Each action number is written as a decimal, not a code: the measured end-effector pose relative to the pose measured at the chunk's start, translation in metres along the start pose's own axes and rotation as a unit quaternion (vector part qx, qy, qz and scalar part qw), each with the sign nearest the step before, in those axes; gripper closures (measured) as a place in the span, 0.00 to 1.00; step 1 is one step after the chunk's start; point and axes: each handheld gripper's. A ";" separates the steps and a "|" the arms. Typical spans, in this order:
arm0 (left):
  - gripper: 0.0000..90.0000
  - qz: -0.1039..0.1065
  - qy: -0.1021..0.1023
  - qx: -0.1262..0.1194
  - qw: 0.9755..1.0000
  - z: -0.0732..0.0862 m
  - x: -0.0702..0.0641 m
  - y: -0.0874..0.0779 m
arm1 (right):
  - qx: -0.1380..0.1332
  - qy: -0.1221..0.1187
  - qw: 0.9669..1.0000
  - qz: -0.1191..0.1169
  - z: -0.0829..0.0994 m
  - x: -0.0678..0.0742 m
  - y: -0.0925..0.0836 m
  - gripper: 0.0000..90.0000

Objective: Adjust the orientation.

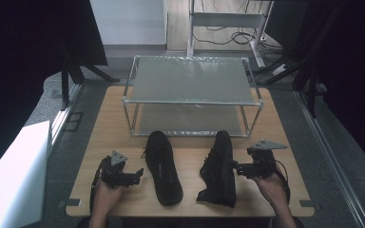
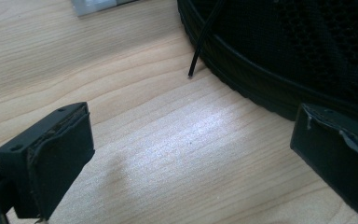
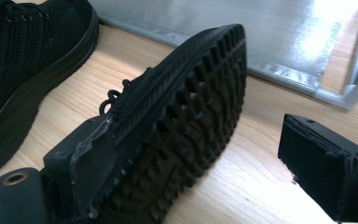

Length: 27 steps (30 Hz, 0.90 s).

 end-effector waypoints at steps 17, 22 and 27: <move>0.00 -0.004 0.014 0.017 1.000 0.001 -0.003 0.003 | -0.015 0.024 1.000 0.011 0.013 -0.014 -0.008 0.13; 0.00 -0.004 0.017 0.020 1.000 0.001 -0.004 0.004 | -0.020 0.037 0.999 0.019 0.019 -0.025 -0.020 0.14; 0.00 -0.002 0.022 0.025 0.999 0.000 -0.006 0.006 | -0.028 0.033 0.999 0.022 0.027 -0.037 -0.030 0.15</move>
Point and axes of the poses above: each handheld gripper's, and its own axes: y roughly forward along the jaws, z roughly out of its underside, x roughly to its left, and after that the axes turned 6 degrees about -z, right-handed
